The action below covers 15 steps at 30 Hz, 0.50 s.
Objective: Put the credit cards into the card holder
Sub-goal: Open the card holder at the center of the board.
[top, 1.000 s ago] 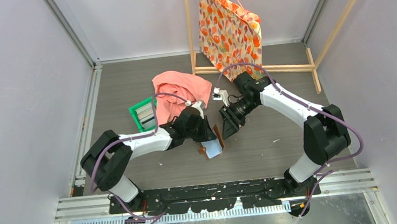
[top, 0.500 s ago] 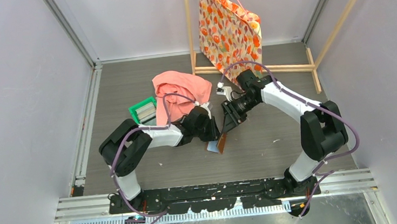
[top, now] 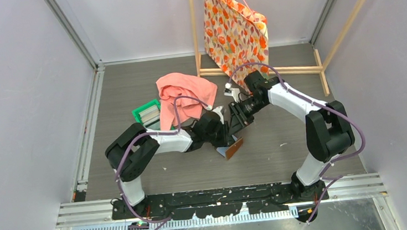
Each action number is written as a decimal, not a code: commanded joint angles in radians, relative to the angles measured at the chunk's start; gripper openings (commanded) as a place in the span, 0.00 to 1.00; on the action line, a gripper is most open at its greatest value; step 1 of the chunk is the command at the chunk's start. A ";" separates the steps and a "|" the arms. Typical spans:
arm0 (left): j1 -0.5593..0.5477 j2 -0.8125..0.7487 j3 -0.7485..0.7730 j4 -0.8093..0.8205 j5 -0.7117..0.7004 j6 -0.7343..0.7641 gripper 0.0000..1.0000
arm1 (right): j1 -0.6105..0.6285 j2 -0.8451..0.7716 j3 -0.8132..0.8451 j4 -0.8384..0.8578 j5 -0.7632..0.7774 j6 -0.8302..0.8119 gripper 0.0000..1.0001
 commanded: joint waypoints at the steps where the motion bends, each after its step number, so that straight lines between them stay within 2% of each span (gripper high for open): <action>1: -0.054 -0.048 0.018 0.063 0.015 -0.020 0.20 | -0.021 -0.053 0.003 0.003 0.003 -0.003 0.34; 11: -0.122 -0.059 -0.015 0.095 -0.043 -0.036 0.20 | -0.058 -0.065 0.008 -0.045 0.135 -0.055 0.33; 13: -0.124 -0.069 -0.030 0.095 -0.054 -0.035 0.20 | -0.058 -0.077 0.021 -0.105 0.113 -0.138 0.33; 15: -0.124 -0.083 -0.045 0.100 -0.061 -0.034 0.20 | -0.058 -0.112 0.027 -0.182 0.090 -0.291 0.33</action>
